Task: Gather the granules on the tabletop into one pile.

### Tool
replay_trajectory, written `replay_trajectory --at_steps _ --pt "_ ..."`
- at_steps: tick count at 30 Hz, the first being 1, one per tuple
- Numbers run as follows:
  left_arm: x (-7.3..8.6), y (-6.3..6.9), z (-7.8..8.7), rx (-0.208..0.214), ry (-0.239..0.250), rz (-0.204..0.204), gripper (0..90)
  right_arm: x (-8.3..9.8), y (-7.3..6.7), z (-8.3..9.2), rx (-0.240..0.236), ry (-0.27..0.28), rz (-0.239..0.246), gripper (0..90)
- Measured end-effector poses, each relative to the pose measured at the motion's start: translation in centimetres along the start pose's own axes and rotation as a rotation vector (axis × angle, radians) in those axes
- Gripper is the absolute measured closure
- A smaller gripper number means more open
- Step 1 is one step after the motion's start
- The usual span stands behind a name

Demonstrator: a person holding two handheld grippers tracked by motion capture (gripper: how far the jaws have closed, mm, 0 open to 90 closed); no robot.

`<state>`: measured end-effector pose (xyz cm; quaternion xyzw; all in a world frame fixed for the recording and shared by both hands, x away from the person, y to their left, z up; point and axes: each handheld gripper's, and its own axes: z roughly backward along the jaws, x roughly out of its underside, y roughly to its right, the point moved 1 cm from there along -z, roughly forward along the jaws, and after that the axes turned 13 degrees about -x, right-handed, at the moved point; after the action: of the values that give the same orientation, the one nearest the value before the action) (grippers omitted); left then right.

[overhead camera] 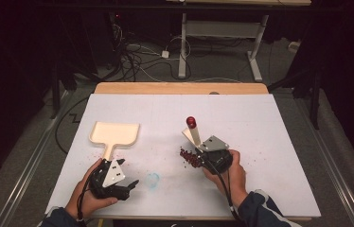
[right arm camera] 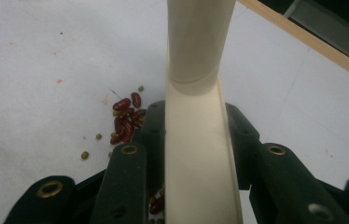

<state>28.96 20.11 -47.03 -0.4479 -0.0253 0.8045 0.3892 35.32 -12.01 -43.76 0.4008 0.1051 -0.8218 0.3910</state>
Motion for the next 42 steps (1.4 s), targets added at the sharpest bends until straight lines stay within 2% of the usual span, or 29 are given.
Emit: replay_trajectory --at_steps 5,10,11,13,14,15,19,20,25,26,29,31,36,37,38,39,42 --pt "0.0 0.0 0.1 0.001 0.003 -0.001 17.0 -0.5 0.2 0.2 0.003 0.035 0.015 67.5" --pt "-0.1 0.0 0.0 0.000 0.001 -0.003 17.0 -0.6 1.2 1.1 -0.009 0.072 0.030 67.5" --pt "-0.1 0.0 0.0 0.000 0.002 -0.002 17.0 -0.7 1.7 1.3 -0.058 0.093 0.057 67.5" --pt "-0.1 0.1 0.0 -0.002 0.004 -0.003 17.0 -0.9 2.3 1.3 -0.095 0.115 0.111 67.5" --pt "-0.1 0.1 0.0 -0.003 0.002 -0.001 17.0 -0.9 2.3 1.3 -0.095 0.115 0.111 67.5" --pt "-0.1 0.1 -0.1 -0.002 0.004 0.002 17.0 -1.0 2.7 1.1 -0.107 0.118 0.137 67.5" --pt "-0.1 0.0 -0.2 -0.002 0.001 0.004 17.0 -1.9 4.6 -0.6 -0.188 0.115 0.246 67.5" --pt "-0.1 0.0 -0.3 -0.002 -0.001 0.004 17.0 -2.2 5.5 -1.8 -0.237 0.118 0.283 67.5" --pt "-0.1 -0.2 -0.5 -0.002 -0.009 0.005 17.0 -2.1 6.2 -4.0 -0.282 0.101 0.328 67.5" --pt "-0.1 -0.2 -0.5 0.000 -0.010 0.007 17.0 -1.9 6.5 -4.3 -0.346 0.121 0.325 67.5" --pt "-0.1 -0.1 -0.6 0.004 -0.014 0.002 17.0 -1.7 6.4 -4.3 -0.368 0.125 0.334 67.4" --pt "0.0 0.0 -0.6 0.005 -0.014 0.003 17.0 -1.3 6.1 -4.0 -0.412 0.123 0.371 67.3" --pt "-0.1 0.1 -0.7 0.011 -0.020 -0.002 17.0 -0.1 5.5 -2.8 -0.465 0.134 0.448 67.1" --pt "-0.1 0.2 -0.7 0.011 -0.020 -0.002 17.0 0.4 5.3 -2.1 -0.494 0.136 0.478 67.1" --pt "-0.1 0.2 -0.7 0.012 -0.019 -0.002 17.0 0.4 5.3 -2.1 -0.494 0.136 0.478 67.1" --pt "-0.1 0.2 -0.7 0.012 -0.020 -0.002 17.0 0.8 5.2 -1.6 -0.506 0.131 0.498 67.1" --pt "-0.1 0.2 -0.7 0.012 -0.020 -0.003 17.0 1.2 5.2 -1.2 -0.517 0.131 0.503 67.0"
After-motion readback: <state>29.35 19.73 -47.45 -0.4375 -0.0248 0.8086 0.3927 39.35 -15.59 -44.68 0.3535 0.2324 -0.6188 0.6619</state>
